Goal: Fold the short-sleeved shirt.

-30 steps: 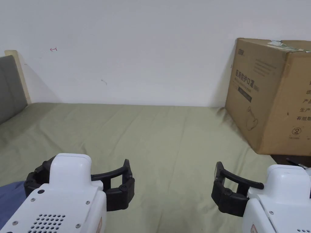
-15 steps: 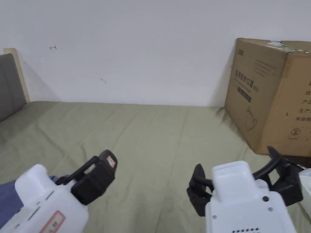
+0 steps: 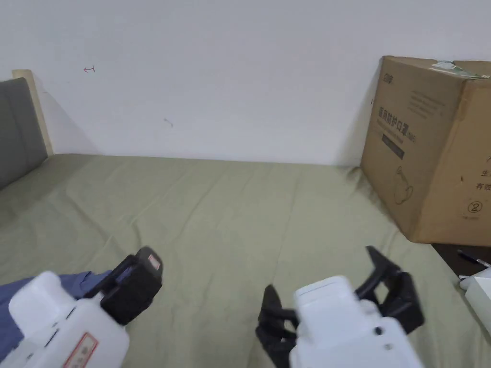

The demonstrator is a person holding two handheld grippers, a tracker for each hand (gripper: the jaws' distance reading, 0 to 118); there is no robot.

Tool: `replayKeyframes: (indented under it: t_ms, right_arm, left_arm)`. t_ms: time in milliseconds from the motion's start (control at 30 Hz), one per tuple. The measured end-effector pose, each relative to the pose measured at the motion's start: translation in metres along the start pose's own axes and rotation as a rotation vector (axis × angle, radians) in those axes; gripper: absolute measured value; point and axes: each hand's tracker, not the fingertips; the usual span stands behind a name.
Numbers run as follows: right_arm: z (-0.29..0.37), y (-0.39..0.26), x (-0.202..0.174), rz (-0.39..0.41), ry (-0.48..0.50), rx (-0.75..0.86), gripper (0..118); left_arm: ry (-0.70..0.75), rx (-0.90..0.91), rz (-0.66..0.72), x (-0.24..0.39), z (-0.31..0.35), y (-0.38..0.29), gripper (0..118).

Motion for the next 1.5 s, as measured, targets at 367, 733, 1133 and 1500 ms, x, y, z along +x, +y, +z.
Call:
replayKeyframes:
  t_ms: [367,733,1133,1500]
  right_arm:
    - [0.002,-0.028,0.072,-0.446,-0.193,-0.067,118]
    - [0.008,-0.012,0.049,-0.246,-0.221,0.011,79]
    - [-0.005,-0.010,0.054,-0.334,-0.154,-0.042,0]
    - [-0.038,0.041,-0.037,-0.288,0.161,0.052,0]
  left_arm:
    - [-0.124,0.146,-0.683,0.065,0.025,-0.021,118]
    - [-0.163,0.059,-0.481,0.054,0.021,-0.006,95]
    - [-0.109,0.038,-0.467,0.035,0.016,0.006,0]
    - [0.163,0.163,-0.445,-0.029,0.065,0.070,0]
